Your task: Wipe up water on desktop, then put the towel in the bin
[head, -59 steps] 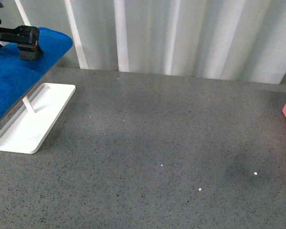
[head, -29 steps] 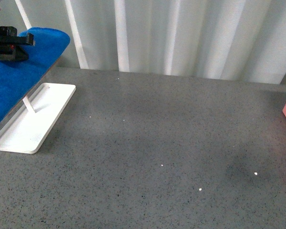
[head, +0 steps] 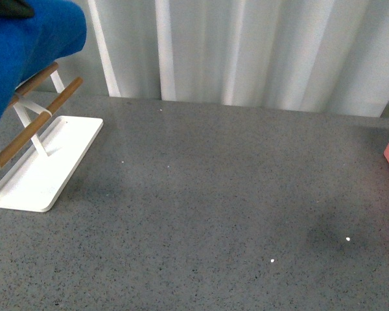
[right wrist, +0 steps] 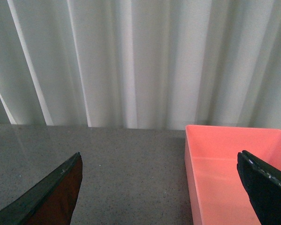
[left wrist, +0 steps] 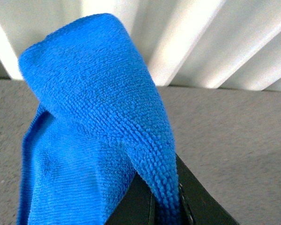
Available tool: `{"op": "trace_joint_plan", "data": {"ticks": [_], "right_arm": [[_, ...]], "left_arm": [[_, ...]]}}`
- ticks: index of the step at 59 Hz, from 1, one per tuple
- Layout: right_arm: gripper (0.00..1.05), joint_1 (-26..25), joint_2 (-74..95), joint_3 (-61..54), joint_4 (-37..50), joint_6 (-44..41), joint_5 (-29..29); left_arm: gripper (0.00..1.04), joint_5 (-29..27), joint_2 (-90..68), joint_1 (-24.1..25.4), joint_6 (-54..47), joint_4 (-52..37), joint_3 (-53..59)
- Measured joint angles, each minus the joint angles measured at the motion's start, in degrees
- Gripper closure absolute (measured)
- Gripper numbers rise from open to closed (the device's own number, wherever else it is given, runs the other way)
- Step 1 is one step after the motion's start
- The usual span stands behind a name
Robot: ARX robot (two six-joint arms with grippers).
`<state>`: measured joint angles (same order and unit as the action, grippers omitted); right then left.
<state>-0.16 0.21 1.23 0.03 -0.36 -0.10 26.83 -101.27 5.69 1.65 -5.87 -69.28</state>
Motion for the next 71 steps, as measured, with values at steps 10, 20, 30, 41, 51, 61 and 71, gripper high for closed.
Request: {"op": "trace_joint_plan", "data": {"ticks": [10, 20, 30, 41, 51, 61, 71], "right_arm": [[0.07, 0.0, 0.0, 0.0, 0.0, 0.0, 0.0], [0.07, 0.0, 0.0, 0.0, 0.0, 0.0, 0.0], [0.07, 0.0, 0.0, 0.0, 0.0, 0.0, 0.0], [0.07, 0.0, 0.0, 0.0, 0.0, 0.0, 0.0], [0.07, 0.0, 0.0, 0.0, 0.0, 0.0, 0.0], [0.07, -8.1, 18.0, 8.4, -15.7, 3.0, -24.0], [0.07, -9.2, 36.6, 13.2, -2.5, 3.3, -45.1]], "left_arm": [[1.01, 9.0, 7.8, -5.0, 7.8, -7.1, 5.9], [1.01, 12.4, 11.6, -13.5, 15.5, -14.3, 10.6], [1.01, 14.1, 12.7, -21.5, 21.6, -20.2, 13.0], [1.01, 12.5, 12.3, -27.1, 25.3, -23.5, 13.6], [1.01, 9.5, 10.3, -28.6, 24.0, -20.5, 12.8], [1.01, 9.3, 10.2, -28.6, 23.9, -20.4, 12.7], [1.01, 9.2, 10.2, -28.5, 23.9, -20.4, 12.7]]}}
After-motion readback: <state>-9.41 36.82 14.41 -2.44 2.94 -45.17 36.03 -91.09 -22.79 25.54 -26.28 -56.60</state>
